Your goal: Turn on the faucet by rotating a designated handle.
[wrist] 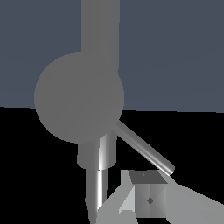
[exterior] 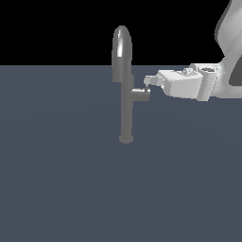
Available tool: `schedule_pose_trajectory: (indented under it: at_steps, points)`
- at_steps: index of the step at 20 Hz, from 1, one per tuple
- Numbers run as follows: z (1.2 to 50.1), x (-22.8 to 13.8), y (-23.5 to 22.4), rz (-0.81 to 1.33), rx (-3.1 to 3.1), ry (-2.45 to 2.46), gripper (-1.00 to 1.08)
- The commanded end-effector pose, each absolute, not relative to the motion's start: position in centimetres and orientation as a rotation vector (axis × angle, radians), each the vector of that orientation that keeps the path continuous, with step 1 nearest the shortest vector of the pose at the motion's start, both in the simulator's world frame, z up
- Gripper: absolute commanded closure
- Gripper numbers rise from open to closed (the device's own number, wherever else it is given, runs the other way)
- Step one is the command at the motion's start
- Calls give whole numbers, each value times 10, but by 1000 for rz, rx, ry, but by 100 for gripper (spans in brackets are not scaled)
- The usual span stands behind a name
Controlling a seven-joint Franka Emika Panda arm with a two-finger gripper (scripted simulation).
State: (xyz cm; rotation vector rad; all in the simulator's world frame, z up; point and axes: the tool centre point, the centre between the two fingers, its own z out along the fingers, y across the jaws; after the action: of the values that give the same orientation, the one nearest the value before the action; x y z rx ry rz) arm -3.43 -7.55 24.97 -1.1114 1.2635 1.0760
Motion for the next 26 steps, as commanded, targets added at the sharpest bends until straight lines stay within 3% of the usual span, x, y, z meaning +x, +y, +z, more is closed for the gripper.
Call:
schedule_pose_trajectory:
  at_steps: [1, 5, 7, 15, 17, 26]
  points:
    - [236, -43, -74, 1088, -1105, 1271, 108]
    - [216, -58, -72, 1098, -1100, 1275, 108]
    - [234, -47, -74, 1072, -1117, 1254, 108]
    - [181, -59, -72, 1099, -1099, 1276, 108]
    - [206, -50, -73, 1071, -1122, 1242, 108]
    - [159, -44, -74, 1096, -1102, 1272, 108]
